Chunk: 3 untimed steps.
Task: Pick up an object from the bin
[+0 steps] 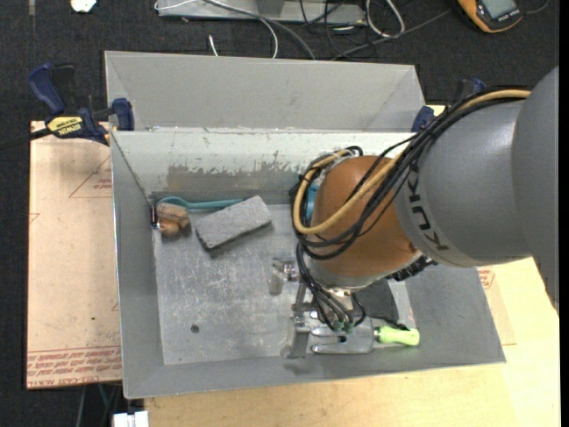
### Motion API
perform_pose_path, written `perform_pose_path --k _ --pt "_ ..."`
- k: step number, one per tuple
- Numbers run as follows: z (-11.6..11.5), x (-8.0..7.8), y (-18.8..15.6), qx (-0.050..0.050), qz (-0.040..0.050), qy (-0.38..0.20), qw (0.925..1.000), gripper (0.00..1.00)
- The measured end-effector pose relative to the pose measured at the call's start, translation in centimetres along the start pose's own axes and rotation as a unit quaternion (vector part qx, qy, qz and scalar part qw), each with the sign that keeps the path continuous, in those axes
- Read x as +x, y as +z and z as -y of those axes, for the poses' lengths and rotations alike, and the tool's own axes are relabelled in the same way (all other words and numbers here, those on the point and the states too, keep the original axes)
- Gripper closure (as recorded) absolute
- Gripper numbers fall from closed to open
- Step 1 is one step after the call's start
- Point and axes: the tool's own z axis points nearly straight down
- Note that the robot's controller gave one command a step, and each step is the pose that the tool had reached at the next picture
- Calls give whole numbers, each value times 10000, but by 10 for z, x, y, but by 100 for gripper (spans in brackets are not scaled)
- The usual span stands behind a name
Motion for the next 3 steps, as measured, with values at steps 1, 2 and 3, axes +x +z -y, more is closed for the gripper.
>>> perform_pose_path --k 1,2,3 --pt "0 -2 -3 -5 34 14 10000 0" --pt "41 -15 18 -10 23 423 9991 0" --pt "51 -25 23 -13 31 544 9985 0"
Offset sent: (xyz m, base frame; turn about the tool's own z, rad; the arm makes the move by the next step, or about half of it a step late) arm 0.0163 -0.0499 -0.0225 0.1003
